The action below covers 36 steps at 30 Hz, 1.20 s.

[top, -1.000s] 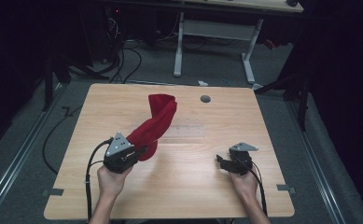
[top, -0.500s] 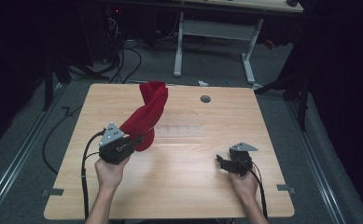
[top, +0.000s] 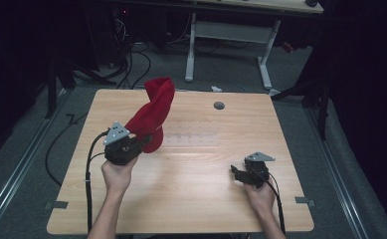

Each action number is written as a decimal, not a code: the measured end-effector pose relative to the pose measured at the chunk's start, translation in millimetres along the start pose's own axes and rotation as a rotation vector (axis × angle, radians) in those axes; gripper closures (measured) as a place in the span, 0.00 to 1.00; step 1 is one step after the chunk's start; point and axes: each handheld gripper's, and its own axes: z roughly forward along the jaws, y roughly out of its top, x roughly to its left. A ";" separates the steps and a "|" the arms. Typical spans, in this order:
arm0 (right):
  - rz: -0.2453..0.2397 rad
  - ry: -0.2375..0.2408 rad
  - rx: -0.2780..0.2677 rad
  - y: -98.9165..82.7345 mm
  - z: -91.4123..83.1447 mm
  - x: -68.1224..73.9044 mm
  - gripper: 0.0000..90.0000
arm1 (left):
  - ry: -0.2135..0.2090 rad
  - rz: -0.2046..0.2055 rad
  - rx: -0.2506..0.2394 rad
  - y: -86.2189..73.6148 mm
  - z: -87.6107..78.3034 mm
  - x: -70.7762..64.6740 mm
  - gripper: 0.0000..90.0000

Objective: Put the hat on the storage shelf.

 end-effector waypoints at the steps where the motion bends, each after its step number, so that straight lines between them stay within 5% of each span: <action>1: -0.001 0.000 0.000 0.0 0.0 -0.1 0.40 | 0.002 -0.003 -0.003 1.8 1.3 0.6 0.95; 24: -0.001 -0.001 0.000 0.0 0.0 0.2 0.40 | 0.032 -0.042 -0.086 36.4 26.9 15.1 0.95; 36: -0.003 0.000 0.000 -0.1 -0.1 0.4 0.40 | 0.100 -0.026 -0.100 26.8 31.1 36.0 0.95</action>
